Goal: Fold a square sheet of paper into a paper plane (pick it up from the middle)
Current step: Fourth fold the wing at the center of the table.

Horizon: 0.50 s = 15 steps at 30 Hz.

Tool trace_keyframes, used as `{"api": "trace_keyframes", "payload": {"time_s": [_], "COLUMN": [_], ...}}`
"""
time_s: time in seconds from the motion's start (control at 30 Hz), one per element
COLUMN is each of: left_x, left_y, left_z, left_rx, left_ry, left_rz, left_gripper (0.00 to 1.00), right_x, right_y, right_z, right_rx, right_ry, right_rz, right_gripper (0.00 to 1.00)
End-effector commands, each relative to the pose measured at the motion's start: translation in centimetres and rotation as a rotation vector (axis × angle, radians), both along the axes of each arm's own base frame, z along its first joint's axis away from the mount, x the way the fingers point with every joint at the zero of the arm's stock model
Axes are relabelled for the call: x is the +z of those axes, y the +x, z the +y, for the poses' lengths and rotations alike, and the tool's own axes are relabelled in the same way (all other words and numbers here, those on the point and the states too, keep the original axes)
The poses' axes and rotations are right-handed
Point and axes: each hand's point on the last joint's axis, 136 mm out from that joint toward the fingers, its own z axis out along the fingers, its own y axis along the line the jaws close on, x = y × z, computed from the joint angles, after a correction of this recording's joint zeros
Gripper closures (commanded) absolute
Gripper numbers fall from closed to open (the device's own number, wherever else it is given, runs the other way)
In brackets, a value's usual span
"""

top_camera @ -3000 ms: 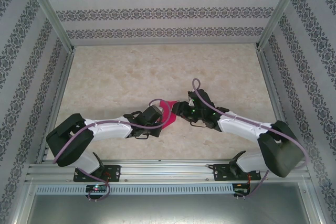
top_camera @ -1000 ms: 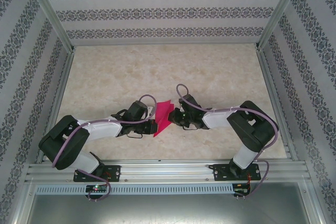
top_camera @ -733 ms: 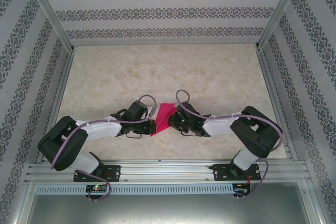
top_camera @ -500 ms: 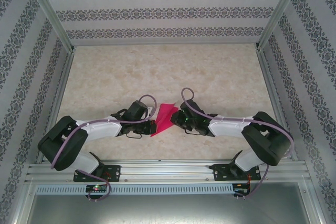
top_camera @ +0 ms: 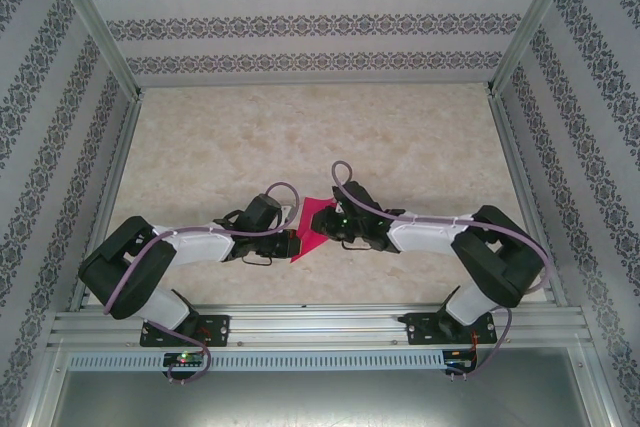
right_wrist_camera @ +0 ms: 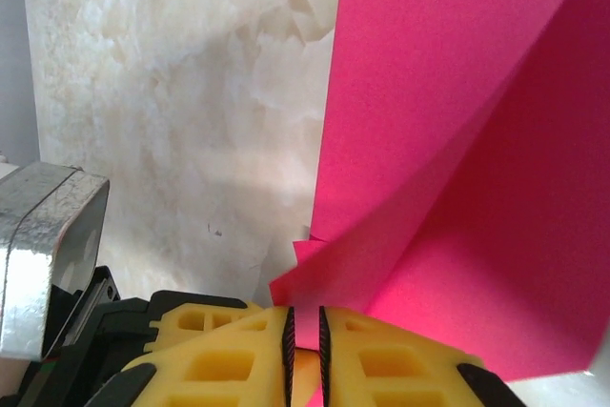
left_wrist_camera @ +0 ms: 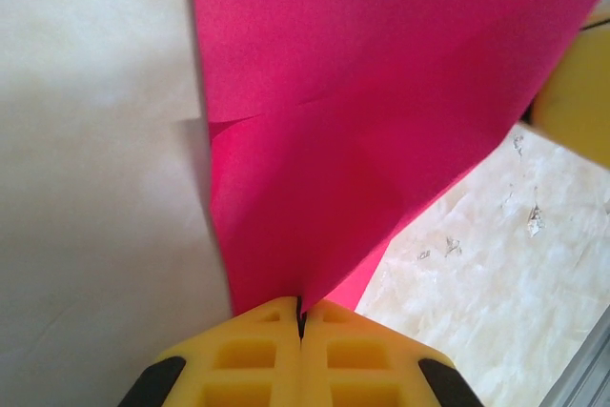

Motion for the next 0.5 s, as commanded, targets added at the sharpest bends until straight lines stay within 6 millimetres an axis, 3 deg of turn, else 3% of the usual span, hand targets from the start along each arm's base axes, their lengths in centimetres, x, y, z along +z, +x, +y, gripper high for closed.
{"api": "trace_keyframes", "payload": {"time_s": [0.0, 0.47], "left_x": [-0.7, -1.8], "left_y": [0.0, -0.3], "left_z": [0.9, 1.2], "left_rx": [0.045, 0.116], "left_ry": [0.010, -0.018], "left_rz": [0.021, 0.099], "left_gripper": [0.99, 1.00], "right_x": [1.1, -1.0], "right_y": [0.8, 2.9], "right_z": [1.6, 2.2], "right_rx": [0.033, 0.028], "right_ry": [0.050, 0.086], "right_rz": [-0.029, 0.021], "right_gripper": [0.82, 0.82]}}
